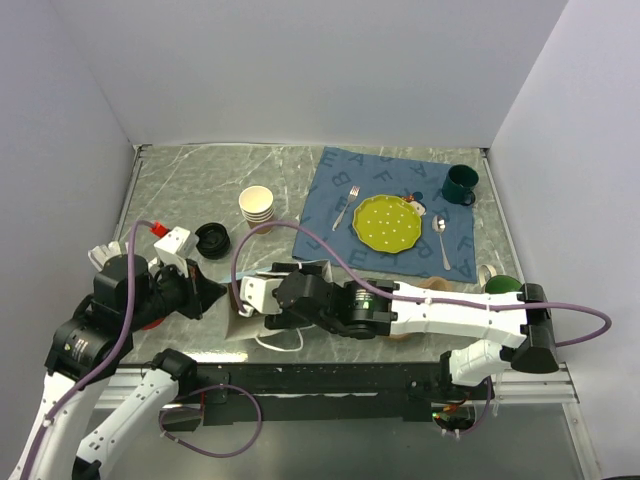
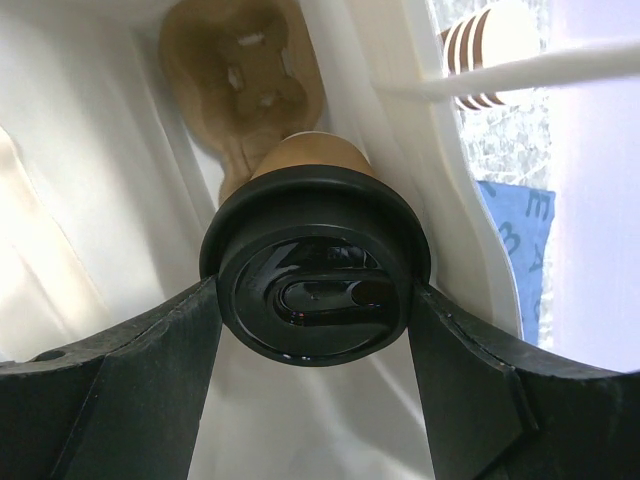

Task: Pack the takeout coffee

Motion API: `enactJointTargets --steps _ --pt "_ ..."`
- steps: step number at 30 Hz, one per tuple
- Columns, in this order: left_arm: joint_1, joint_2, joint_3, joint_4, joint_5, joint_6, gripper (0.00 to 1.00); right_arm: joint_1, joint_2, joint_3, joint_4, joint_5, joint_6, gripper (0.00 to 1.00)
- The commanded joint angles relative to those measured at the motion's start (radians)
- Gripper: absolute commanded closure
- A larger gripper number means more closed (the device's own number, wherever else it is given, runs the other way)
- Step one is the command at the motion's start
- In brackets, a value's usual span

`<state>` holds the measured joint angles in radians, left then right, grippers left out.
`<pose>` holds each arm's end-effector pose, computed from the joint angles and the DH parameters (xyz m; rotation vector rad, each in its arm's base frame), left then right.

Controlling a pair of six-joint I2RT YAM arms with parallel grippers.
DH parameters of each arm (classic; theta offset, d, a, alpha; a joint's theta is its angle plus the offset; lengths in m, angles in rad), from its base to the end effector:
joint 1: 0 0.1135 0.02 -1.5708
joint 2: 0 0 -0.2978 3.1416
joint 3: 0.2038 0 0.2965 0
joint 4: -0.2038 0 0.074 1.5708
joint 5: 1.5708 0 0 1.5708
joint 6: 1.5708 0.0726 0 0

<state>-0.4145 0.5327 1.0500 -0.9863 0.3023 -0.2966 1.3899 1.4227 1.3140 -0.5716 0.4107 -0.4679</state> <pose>0.0956 -0.0657 0.3957 0.3186 2.0766 -0.7460 0.0970 0.3691 0.3478 -1.6129 1.4756 0.0560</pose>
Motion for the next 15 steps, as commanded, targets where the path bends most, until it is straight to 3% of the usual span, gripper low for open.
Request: enactJointTargets --steps 1,15 --pt "0.002 -0.031 -0.018 0.063 0.037 0.039 0.99 -0.028 -0.041 -0.054 0.143 0.010 -0.086 0.50" --pt "0.002 -0.002 -0.024 0.061 0.063 0.036 0.99 -0.095 0.002 -0.128 0.285 -0.164 -0.141 0.51"
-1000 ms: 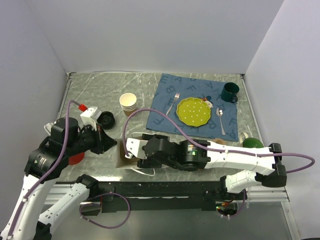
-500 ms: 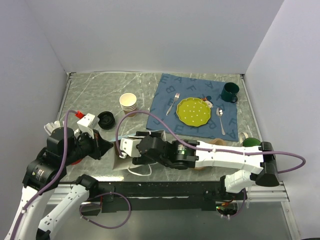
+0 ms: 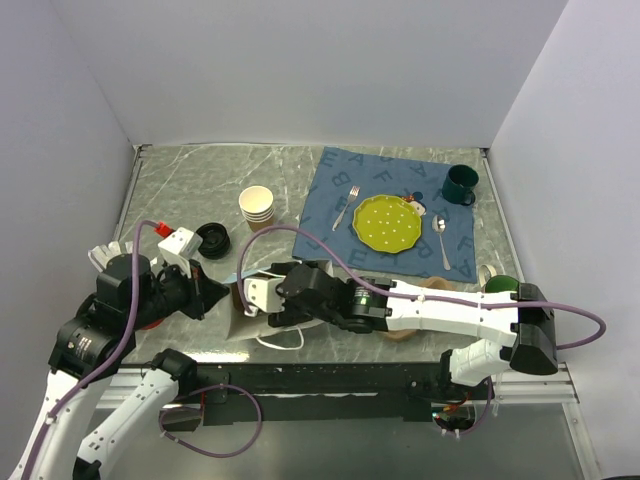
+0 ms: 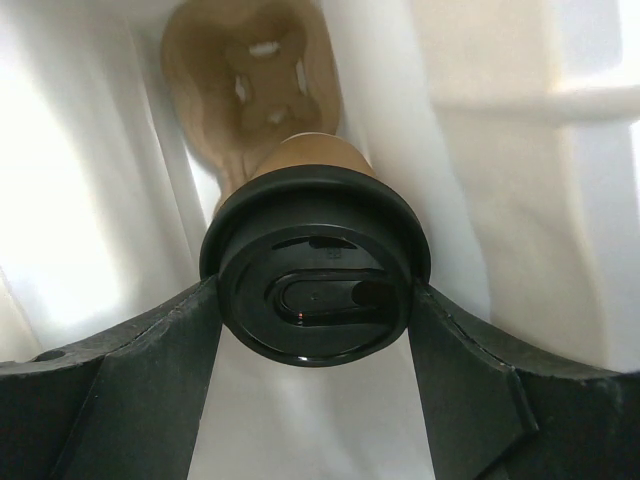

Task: Pack the takeout coffee

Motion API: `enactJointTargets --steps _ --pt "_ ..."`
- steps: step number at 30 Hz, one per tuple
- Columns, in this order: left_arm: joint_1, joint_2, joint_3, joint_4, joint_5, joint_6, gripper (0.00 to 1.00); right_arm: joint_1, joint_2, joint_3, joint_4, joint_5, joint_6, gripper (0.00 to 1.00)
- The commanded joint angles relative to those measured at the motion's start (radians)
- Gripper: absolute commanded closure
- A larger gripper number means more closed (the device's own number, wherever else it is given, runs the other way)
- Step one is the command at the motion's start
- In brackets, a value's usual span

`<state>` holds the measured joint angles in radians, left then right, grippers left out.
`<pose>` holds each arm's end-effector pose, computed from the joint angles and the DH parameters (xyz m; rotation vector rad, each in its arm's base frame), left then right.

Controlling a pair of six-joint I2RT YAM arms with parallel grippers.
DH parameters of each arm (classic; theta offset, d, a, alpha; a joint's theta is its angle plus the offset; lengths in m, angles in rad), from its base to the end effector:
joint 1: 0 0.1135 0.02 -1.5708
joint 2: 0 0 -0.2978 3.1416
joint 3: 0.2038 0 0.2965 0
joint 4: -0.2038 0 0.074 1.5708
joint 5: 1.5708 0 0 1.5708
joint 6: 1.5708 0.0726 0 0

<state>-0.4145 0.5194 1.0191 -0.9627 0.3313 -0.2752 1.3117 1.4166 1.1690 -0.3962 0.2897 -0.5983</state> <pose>0.0959 -0.0680 0.3894 0.3598 2.0626 -0.7631 0.1188 0.3671 0.3086 -1.6870 1.3884 0.0824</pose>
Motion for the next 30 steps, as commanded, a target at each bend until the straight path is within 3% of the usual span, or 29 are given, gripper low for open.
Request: enactJointTargets --steps 1,30 --pt "0.002 0.013 0.009 0.039 0.035 0.016 0.99 -0.019 0.011 0.023 0.102 -0.069 -0.009 0.51" --pt "0.002 0.001 -0.021 0.058 0.045 0.030 0.99 -0.068 0.139 0.044 0.056 -0.178 0.046 0.51"
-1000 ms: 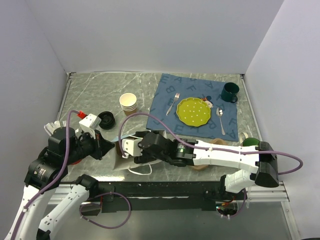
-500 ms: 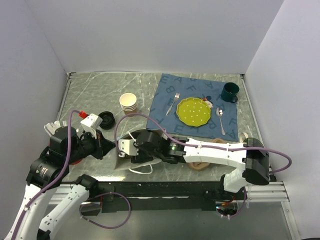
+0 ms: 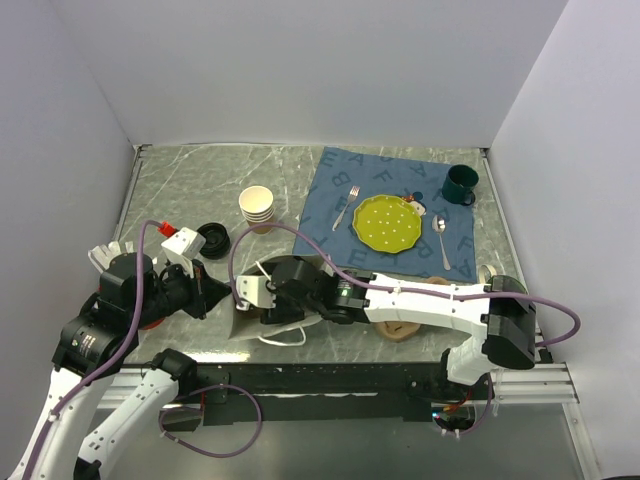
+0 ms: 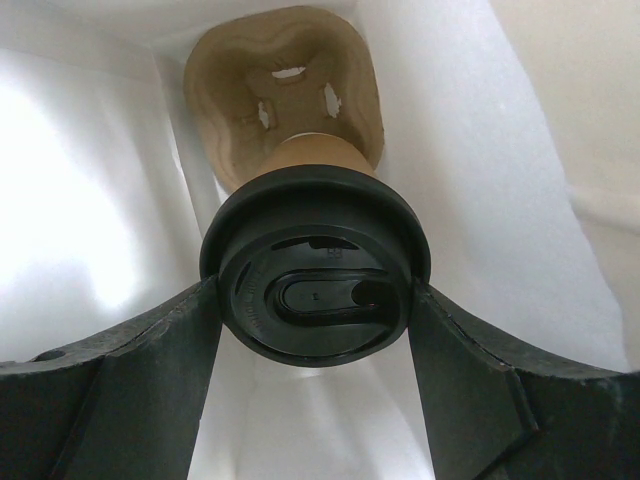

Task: Pack the takeout coffee

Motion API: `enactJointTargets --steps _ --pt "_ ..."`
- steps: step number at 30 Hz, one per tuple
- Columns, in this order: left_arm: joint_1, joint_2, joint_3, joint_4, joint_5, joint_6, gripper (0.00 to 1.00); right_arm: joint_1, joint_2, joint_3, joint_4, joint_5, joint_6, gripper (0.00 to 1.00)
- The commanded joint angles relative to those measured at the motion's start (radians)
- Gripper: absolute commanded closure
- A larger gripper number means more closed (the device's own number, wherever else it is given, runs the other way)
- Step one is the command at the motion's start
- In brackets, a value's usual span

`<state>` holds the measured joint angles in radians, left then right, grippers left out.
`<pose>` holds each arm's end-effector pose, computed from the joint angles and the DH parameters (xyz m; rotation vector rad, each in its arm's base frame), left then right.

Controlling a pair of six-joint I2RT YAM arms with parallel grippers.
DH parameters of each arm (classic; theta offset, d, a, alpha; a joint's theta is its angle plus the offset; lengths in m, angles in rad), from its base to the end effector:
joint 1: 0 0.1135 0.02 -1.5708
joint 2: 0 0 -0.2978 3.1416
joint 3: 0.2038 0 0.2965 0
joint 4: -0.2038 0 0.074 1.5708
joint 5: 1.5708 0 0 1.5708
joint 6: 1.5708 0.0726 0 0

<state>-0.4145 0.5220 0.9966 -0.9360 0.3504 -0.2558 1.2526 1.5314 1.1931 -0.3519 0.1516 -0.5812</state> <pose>0.0998 -0.0712 0.3848 0.3919 2.0534 -0.7709 0.1401 0.3903 0.2785 -1.7423 1.4370 0.1885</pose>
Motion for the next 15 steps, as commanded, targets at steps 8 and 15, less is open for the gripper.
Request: enactJointTargets --steps 8,15 --pt "0.002 -0.007 -0.007 0.046 0.027 0.007 0.99 -0.012 0.041 0.034 -0.009 -0.037 0.026 0.51" --pt "0.002 -0.017 -0.027 0.060 0.019 0.018 0.99 -0.016 -0.007 0.076 -0.053 0.031 0.018 0.51"
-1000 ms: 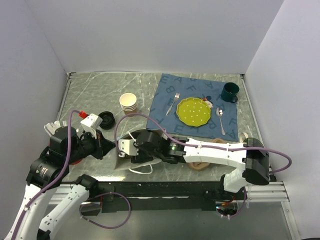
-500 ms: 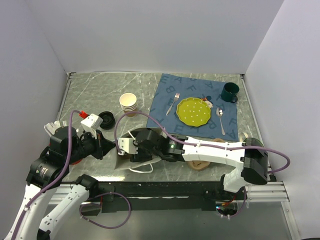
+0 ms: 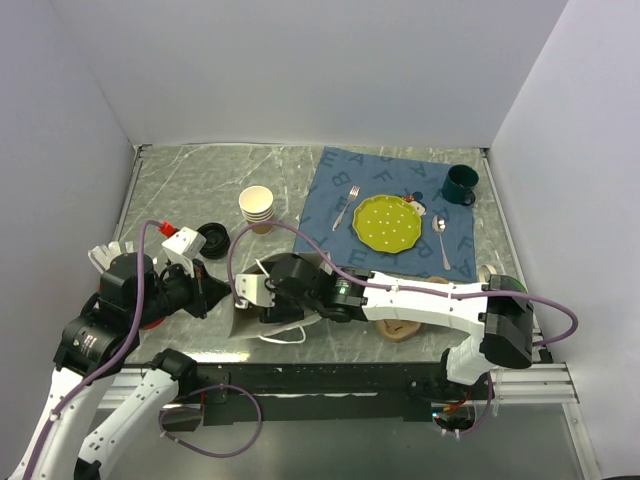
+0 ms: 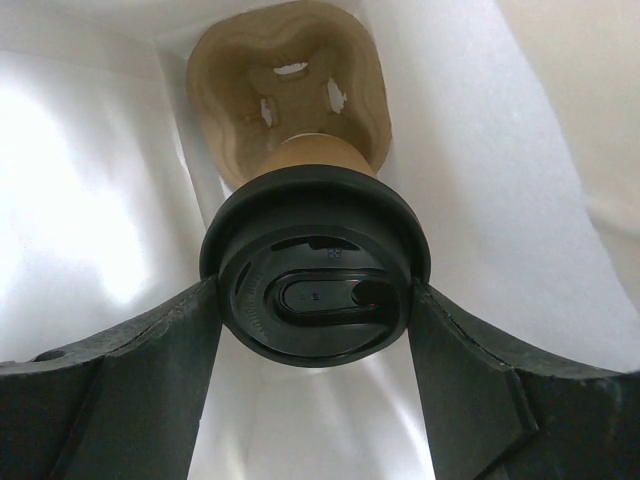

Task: Pack the takeout coffee

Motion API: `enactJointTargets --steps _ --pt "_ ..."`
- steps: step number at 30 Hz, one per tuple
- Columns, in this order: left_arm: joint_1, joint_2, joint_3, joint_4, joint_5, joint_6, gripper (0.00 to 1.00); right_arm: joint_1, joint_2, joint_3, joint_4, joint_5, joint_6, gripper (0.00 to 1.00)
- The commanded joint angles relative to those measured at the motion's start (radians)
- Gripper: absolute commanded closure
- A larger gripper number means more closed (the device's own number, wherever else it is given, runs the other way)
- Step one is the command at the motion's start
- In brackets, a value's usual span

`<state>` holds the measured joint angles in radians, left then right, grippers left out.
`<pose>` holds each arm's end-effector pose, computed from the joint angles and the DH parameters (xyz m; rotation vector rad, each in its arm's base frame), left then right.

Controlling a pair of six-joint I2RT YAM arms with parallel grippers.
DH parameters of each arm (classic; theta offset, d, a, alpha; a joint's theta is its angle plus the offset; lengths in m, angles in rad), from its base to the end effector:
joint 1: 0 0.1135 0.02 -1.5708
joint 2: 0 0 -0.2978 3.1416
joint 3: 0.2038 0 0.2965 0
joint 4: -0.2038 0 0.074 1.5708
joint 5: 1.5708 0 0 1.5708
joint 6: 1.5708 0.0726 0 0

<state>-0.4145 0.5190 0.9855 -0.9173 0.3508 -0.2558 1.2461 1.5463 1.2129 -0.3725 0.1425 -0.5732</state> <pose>0.1014 -0.0719 0.3835 0.3928 2.0424 -0.7722 0.1430 0.3926 0.2783 -1.7490 1.4556 0.1933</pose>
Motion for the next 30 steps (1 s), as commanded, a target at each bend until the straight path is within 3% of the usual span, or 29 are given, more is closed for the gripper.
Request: enactJointTargets --steps 1,11,30 --pt "0.002 -0.013 -0.018 0.041 0.019 0.021 0.99 -0.008 -0.040 0.057 -0.037 0.045 0.009 0.51" --pt "0.000 -0.013 -0.022 0.046 0.007 0.020 0.99 -0.014 -0.147 -0.030 -0.068 0.123 0.009 0.51" --pt "0.002 0.016 0.024 0.095 0.056 0.047 0.99 -0.020 -0.199 -0.162 -0.013 0.111 -0.063 0.52"
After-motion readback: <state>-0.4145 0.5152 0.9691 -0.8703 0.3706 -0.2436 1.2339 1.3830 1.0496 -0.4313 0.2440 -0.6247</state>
